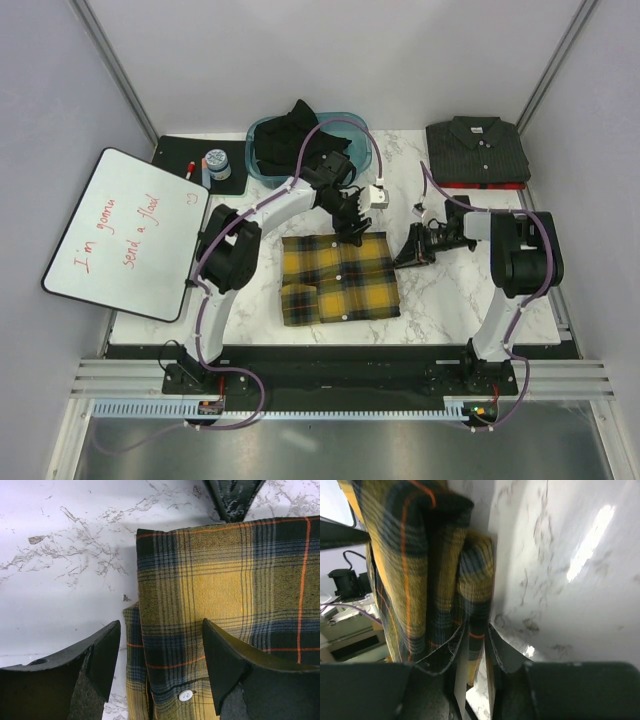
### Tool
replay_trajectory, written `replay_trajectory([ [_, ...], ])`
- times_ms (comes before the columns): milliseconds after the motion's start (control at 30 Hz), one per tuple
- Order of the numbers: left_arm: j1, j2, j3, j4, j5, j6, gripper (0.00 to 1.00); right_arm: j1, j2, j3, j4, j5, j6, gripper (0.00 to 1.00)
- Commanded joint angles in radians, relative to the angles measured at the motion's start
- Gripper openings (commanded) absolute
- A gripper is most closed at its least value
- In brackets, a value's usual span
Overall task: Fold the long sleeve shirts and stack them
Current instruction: Fold the shirt
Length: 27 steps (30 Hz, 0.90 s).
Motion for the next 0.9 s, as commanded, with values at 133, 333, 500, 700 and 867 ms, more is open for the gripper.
replay_trajectory([
  [133,-0.002,-0.028,0.023,-0.015,0.042,-0.029,0.73,-0.004,-0.115,-0.067,-0.090,-0.096,-0.049,0.32],
  [333,-0.002,-0.036,0.015,-0.023,0.032,-0.010,0.73,-0.004,-0.124,-0.051,-0.156,-0.164,-0.092,0.39],
  [500,-0.002,-0.021,0.026,-0.026,0.031,-0.006,0.73,0.024,-0.069,-0.044,-0.173,-0.174,-0.109,0.41],
  [700,-0.002,-0.010,0.036,-0.029,0.023,0.003,0.73,0.047,0.011,-0.021,-0.223,-0.240,-0.154,0.43],
  [867,-0.002,0.002,0.035,-0.029,0.017,0.010,0.69,0.055,0.032,-0.012,-0.245,-0.257,-0.189,0.34],
])
